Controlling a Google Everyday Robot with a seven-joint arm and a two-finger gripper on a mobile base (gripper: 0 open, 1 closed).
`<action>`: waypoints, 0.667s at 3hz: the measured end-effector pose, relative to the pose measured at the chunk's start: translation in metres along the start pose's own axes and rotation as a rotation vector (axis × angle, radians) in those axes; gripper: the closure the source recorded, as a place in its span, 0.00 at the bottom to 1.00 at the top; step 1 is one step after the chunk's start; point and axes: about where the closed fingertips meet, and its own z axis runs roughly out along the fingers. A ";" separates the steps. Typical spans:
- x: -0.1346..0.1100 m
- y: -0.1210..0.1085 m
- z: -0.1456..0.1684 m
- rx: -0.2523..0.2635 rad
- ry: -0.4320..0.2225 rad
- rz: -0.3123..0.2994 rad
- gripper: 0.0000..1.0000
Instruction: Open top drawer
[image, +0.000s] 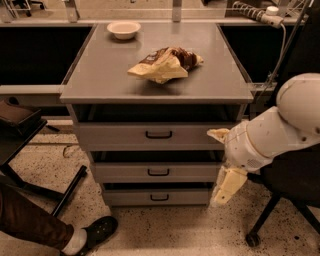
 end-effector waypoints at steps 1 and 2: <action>0.013 -0.002 0.062 0.007 0.055 -0.027 0.00; 0.033 -0.021 0.112 0.074 0.123 -0.013 0.00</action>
Offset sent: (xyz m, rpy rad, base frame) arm 0.0853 0.0262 -0.1670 -0.1938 -0.1308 -0.1582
